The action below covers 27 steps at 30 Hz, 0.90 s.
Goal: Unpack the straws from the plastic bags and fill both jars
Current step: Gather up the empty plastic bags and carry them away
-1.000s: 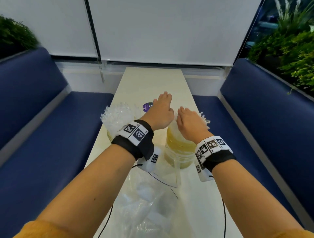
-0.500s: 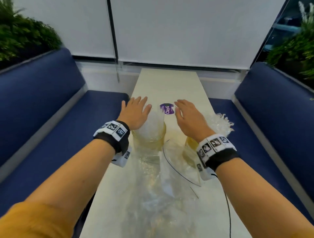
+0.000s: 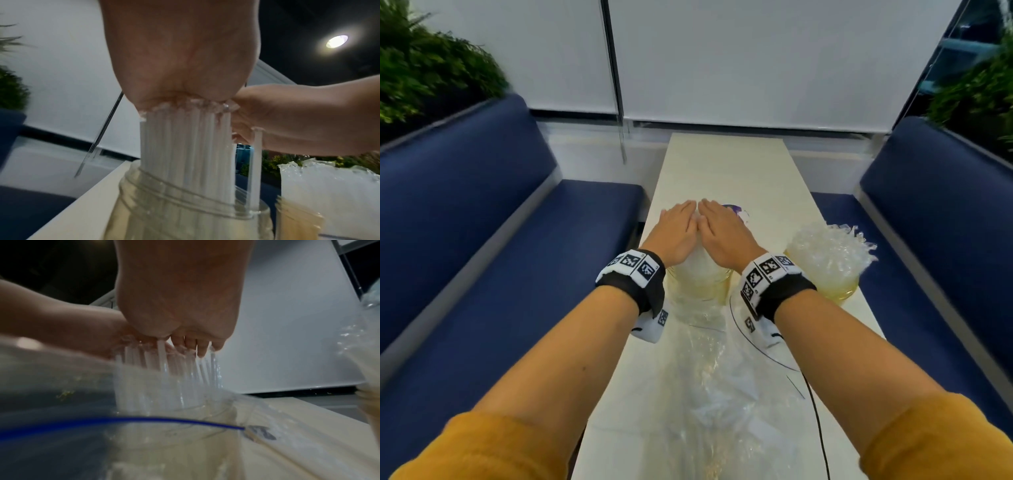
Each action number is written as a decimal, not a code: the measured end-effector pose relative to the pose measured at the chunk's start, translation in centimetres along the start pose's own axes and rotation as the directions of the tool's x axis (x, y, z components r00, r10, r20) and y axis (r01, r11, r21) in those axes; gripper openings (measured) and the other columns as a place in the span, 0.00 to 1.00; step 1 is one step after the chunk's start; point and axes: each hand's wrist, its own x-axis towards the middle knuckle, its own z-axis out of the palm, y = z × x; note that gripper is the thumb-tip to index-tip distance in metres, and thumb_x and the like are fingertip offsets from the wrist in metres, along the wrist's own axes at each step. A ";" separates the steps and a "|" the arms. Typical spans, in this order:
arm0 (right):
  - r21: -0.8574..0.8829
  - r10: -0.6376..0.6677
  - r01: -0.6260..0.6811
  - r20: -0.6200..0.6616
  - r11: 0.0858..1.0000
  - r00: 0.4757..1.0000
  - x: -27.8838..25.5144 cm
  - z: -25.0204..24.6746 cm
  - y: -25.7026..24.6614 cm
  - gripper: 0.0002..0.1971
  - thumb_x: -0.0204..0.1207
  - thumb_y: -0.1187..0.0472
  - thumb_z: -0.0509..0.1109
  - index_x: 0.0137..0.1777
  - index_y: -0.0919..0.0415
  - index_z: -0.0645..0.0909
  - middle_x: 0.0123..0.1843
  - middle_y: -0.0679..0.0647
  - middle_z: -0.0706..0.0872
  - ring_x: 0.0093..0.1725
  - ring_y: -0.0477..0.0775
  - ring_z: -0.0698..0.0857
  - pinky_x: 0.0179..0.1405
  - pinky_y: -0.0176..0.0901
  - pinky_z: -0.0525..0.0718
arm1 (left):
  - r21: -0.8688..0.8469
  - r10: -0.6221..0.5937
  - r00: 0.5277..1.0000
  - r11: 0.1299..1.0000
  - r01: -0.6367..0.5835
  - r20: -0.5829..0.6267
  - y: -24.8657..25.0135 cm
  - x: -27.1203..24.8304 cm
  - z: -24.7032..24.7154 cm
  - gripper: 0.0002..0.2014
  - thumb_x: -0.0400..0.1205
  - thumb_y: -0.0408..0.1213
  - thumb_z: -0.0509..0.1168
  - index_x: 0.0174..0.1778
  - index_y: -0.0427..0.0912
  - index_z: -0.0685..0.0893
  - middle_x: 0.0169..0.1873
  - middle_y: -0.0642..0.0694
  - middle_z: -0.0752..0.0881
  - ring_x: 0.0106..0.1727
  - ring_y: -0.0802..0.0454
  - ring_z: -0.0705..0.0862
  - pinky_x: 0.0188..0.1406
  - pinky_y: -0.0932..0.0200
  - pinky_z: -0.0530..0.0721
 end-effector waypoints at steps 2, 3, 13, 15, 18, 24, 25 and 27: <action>-0.020 0.007 -0.006 0.027 1.000 1.000 -0.4 -0.4 0.1 0.23 0.91 0.57 0.49 0.81 0.66 0.68 0.81 0.62 0.71 0.81 0.60 0.68 0.82 0.54 0.60 | -0.052 0.020 1.000 0.998 -0.020 -0.009 -0.1 -0.6 0.0 0.24 0.92 0.46 0.45 0.79 0.39 0.72 0.79 0.40 0.74 0.81 0.44 0.70 0.85 0.35 0.60; -0.011 0.008 -0.008 -0.020 1.000 1.000 -0.5 -1.1 0.2 0.22 0.90 0.56 0.51 0.80 0.65 0.70 0.80 0.62 0.72 0.80 0.60 0.69 0.81 0.53 0.61 | -0.062 0.027 0.998 0.998 -0.031 -0.061 0.2 -1.0 -0.3 0.24 0.92 0.46 0.47 0.81 0.40 0.71 0.81 0.41 0.72 0.83 0.44 0.67 0.86 0.38 0.58; -0.209 0.274 -0.267 0.000 0.941 0.962 -12.4 -6.0 0.7 0.40 0.74 0.20 0.48 0.23 0.57 0.70 0.21 0.51 0.73 0.22 0.53 0.76 0.28 0.46 0.77 | 0.294 -0.161 0.970 0.932 0.211 -0.183 0.6 -14.7 0.3 0.14 0.88 0.49 0.57 0.39 0.49 0.77 0.34 0.52 0.84 0.32 0.48 0.79 0.32 0.54 0.77; -0.173 0.290 -0.265 0.142 0.949 0.946 -13.8 -3.1 1.1 0.38 0.71 0.18 0.50 0.25 0.54 0.71 0.22 0.50 0.72 0.23 0.52 0.74 0.29 0.45 0.78 | 0.339 -0.372 0.928 0.871 0.356 -0.019 -1.3 -15.1 3.1 0.18 0.90 0.51 0.50 0.51 0.45 0.81 0.48 0.45 0.88 0.42 0.43 0.81 0.43 0.51 0.78; 0.051 0.262 -0.275 0.177 0.960 0.949 -14.7 0.9 1.7 0.23 0.79 0.34 0.62 0.36 0.52 0.82 0.34 0.47 0.85 0.36 0.52 0.84 0.38 0.47 0.82 | 0.059 -0.474 0.865 0.880 0.471 0.165 -3.3 -14.2 6.6 0.22 0.92 0.46 0.47 0.69 0.36 0.78 0.65 0.37 0.85 0.63 0.35 0.83 0.63 0.46 0.78; 0.392 0.291 -0.272 0.011 0.879 0.957 -16.1 1.1 2.2 0.11 0.88 0.53 0.57 0.44 0.52 0.75 0.38 0.49 0.87 0.38 0.57 0.89 0.39 0.55 0.84 | -0.474 -0.512 0.857 0.743 0.472 0.052 -1.8 -14.0 7.0 0.07 0.88 0.36 0.59 0.56 0.42 0.81 0.49 0.42 0.90 0.51 0.46 0.87 0.43 0.56 0.81; 0.417 0.308 -0.267 -0.034 0.869 0.951 -16.6 0.3 2.1 0.11 0.89 0.54 0.57 0.46 0.54 0.74 0.39 0.50 0.88 0.35 0.56 0.89 0.37 0.55 0.84 | -0.498 -0.485 0.875 0.757 0.423 0.005 -1.3 -14.3 6.5 0.07 0.89 0.36 0.58 0.54 0.41 0.81 0.45 0.42 0.89 0.46 0.45 0.88 0.41 0.56 0.83; 0.438 0.379 -0.286 -0.140 0.852 0.915 -17.9 -1.7 2.6 0.10 0.90 0.56 0.55 0.50 0.57 0.74 0.37 0.50 0.88 0.30 0.53 0.87 0.32 0.43 0.84 | -0.531 -0.439 0.895 0.779 0.334 -0.082 -0.2 -15.1 4.8 0.09 0.90 0.33 0.54 0.56 0.39 0.80 0.41 0.42 0.85 0.39 0.45 0.89 0.36 0.52 0.87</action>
